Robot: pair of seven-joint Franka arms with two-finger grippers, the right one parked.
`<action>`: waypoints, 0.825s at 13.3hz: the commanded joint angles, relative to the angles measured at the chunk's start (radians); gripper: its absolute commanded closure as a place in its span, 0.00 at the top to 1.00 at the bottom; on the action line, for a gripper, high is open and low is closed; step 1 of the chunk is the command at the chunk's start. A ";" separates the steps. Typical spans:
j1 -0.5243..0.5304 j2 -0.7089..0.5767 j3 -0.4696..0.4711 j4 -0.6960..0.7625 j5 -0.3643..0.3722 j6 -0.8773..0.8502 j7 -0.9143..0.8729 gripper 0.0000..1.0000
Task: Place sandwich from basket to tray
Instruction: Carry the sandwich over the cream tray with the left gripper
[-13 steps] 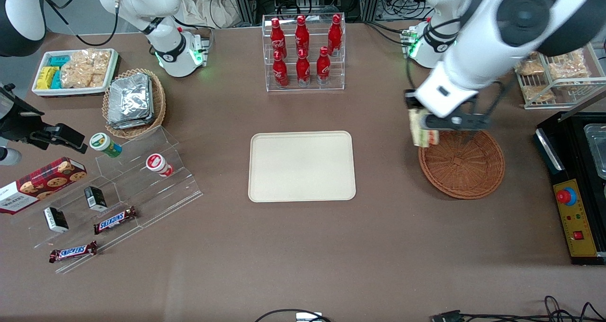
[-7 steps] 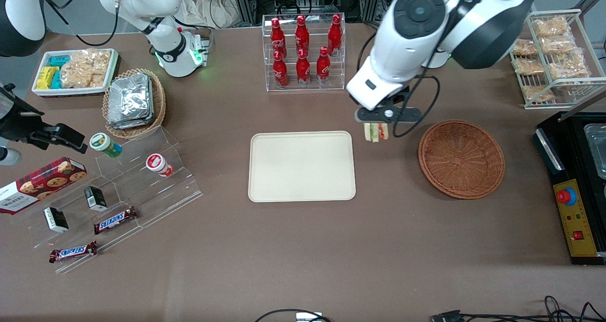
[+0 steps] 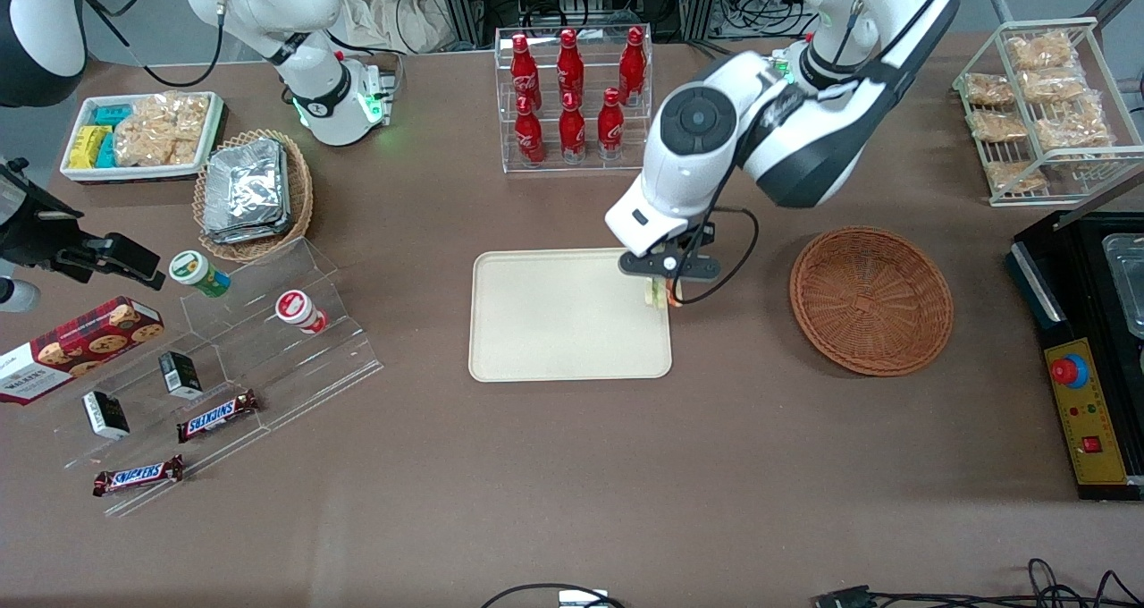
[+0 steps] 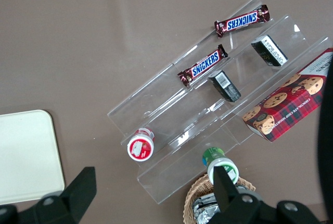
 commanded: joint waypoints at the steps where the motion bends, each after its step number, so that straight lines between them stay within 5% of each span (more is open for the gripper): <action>1: 0.002 0.081 0.025 -0.065 0.077 0.134 -0.023 0.19; 6: -0.030 0.247 0.045 -0.069 0.246 0.263 -0.141 0.18; 11: -0.122 0.282 0.135 -0.070 0.258 0.331 -0.174 0.18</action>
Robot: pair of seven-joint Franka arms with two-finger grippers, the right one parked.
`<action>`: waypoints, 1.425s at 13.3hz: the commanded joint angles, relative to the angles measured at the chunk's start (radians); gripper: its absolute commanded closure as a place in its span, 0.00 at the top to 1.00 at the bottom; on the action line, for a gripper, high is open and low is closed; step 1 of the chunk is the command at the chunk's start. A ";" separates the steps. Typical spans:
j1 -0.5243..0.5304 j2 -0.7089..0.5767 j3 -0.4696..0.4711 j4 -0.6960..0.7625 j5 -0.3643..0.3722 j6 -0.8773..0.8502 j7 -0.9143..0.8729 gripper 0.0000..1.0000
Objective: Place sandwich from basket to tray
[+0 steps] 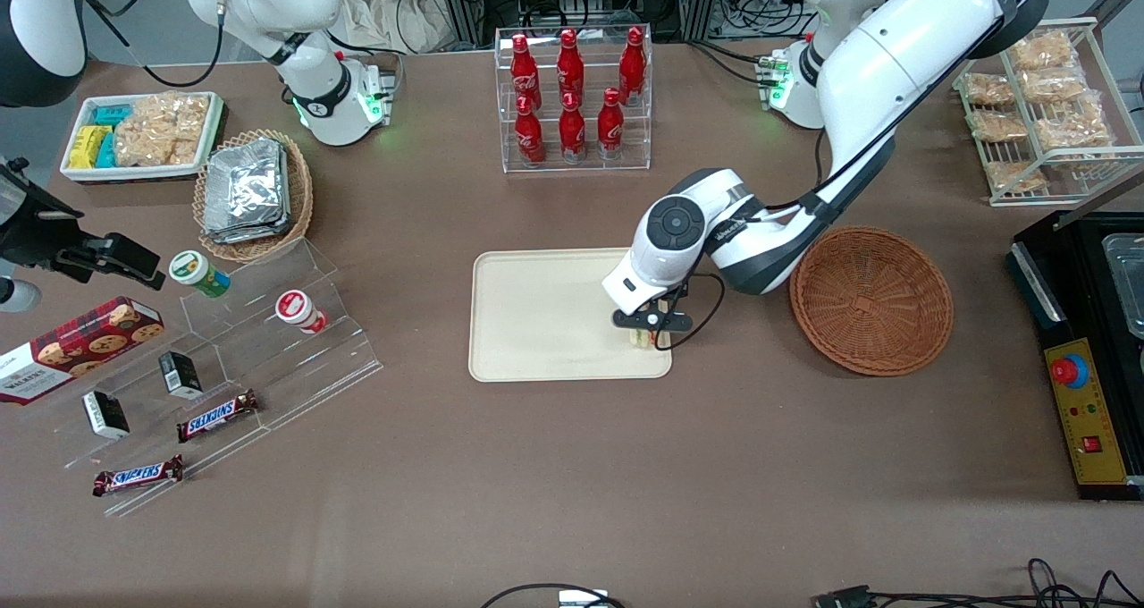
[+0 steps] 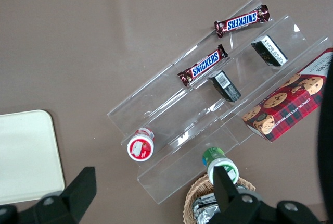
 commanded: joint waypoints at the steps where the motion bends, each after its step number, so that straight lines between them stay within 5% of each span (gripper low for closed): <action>1: -0.083 0.006 0.083 0.013 0.020 0.042 -0.027 0.19; 3: -0.085 0.017 0.094 0.011 0.020 0.071 -0.025 0.23; 4: -0.085 0.020 0.097 0.013 0.020 0.072 -0.025 0.56; 5: -0.083 0.017 0.097 0.011 0.018 0.068 -0.025 1.00; 11: -0.071 -0.081 0.076 0.019 -0.011 -0.039 -0.024 1.00; 14: -0.072 -0.223 0.068 0.051 -0.112 -0.157 -0.014 1.00; 19: -0.071 -0.337 0.068 0.316 -0.195 -0.530 -0.008 1.00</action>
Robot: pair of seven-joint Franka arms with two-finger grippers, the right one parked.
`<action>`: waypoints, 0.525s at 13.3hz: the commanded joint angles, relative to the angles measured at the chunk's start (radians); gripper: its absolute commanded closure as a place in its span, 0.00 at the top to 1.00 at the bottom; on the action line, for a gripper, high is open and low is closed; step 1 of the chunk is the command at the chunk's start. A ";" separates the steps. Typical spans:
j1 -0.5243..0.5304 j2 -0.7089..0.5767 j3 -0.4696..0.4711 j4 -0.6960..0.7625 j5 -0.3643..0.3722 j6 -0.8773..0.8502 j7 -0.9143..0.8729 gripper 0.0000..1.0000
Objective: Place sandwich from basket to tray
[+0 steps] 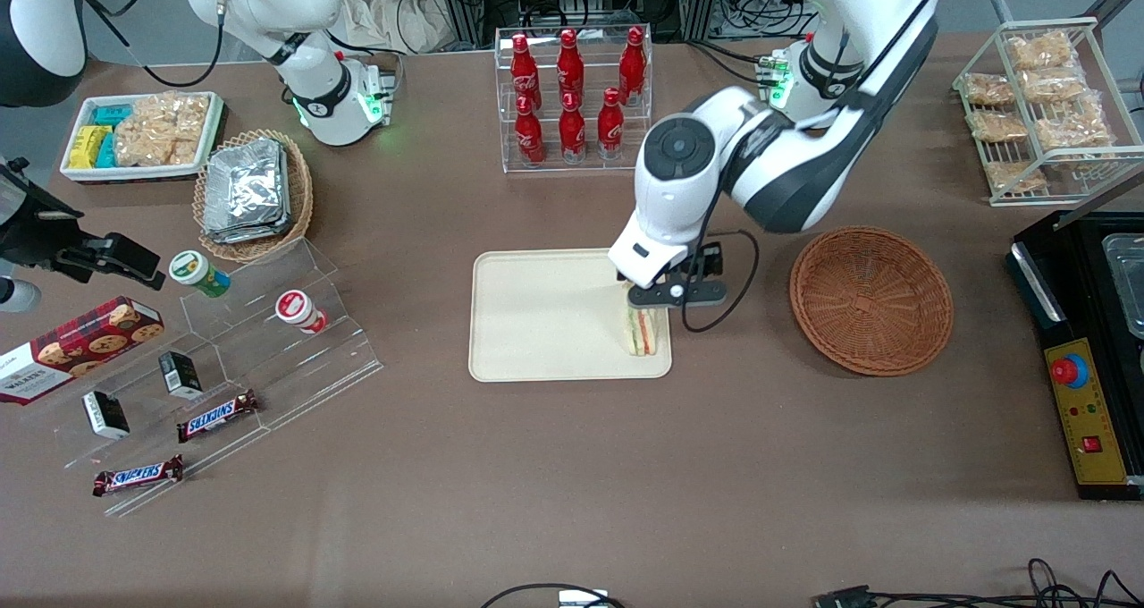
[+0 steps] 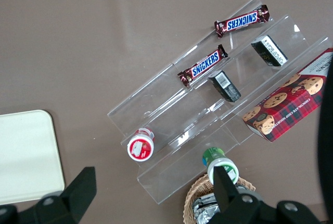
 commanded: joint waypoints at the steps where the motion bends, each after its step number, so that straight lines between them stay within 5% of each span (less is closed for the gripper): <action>1: 0.015 -0.047 0.007 0.140 -0.030 -0.194 -0.002 1.00; 4: 0.152 -0.146 0.007 0.181 -0.126 -0.282 0.169 1.00; 7: 0.214 -0.237 0.045 0.136 -0.139 -0.337 0.283 1.00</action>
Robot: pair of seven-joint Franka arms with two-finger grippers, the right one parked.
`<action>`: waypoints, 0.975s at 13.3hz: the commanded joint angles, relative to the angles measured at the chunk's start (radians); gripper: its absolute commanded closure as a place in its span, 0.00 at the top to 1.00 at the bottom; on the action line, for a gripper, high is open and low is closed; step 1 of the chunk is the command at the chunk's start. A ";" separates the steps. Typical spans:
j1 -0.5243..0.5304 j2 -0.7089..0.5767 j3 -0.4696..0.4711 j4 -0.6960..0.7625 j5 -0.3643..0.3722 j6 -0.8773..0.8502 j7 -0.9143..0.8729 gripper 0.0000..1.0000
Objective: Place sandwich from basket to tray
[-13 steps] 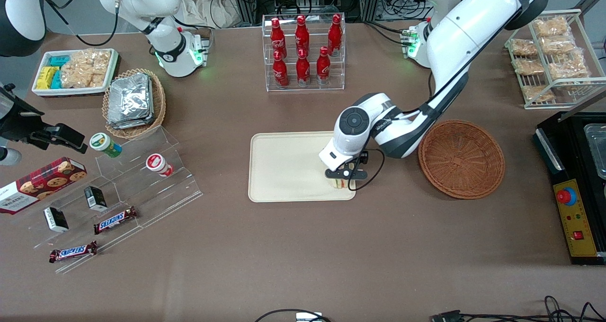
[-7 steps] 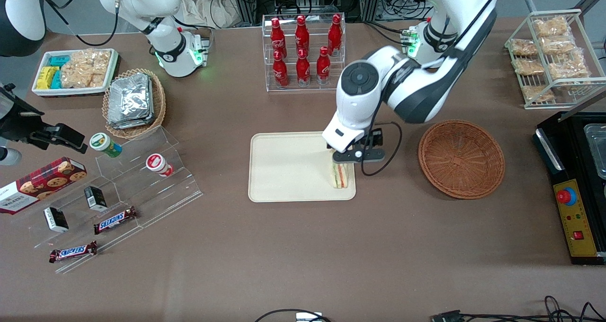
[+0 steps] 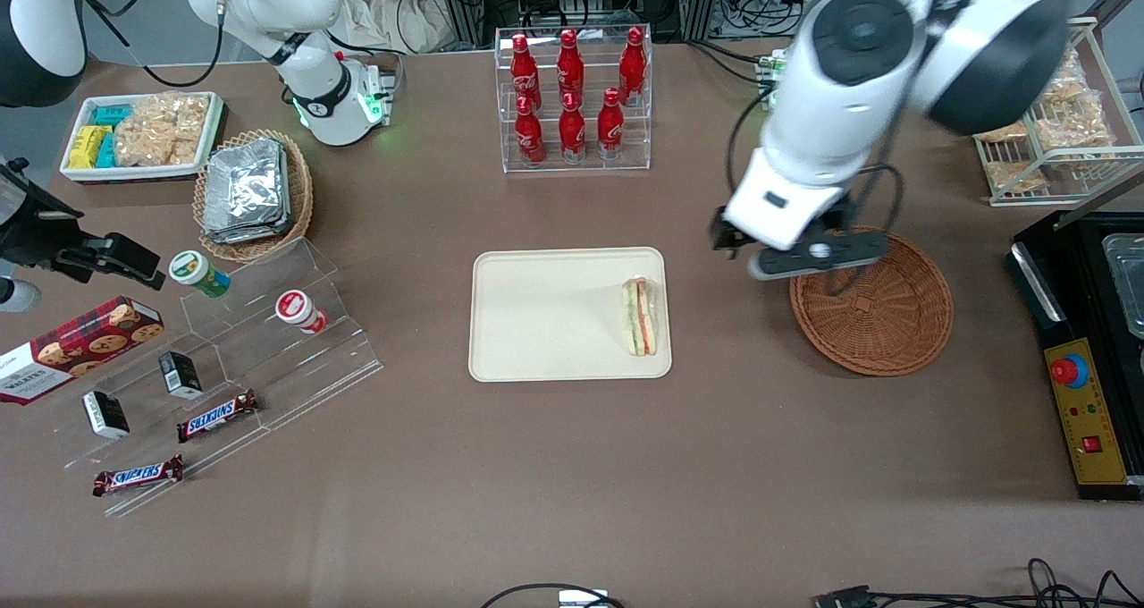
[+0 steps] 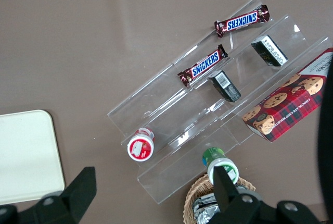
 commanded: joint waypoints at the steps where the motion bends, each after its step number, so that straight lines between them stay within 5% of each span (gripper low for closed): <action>1: -0.014 -0.102 0.104 -0.061 -0.028 -0.040 0.099 1.00; 6: -0.281 -0.294 0.612 -0.289 -0.147 0.064 0.361 1.00; 10: -0.272 -0.290 0.755 -0.286 -0.203 0.073 0.554 1.00; 13: -0.276 -0.215 0.768 -0.159 -0.187 0.034 0.552 1.00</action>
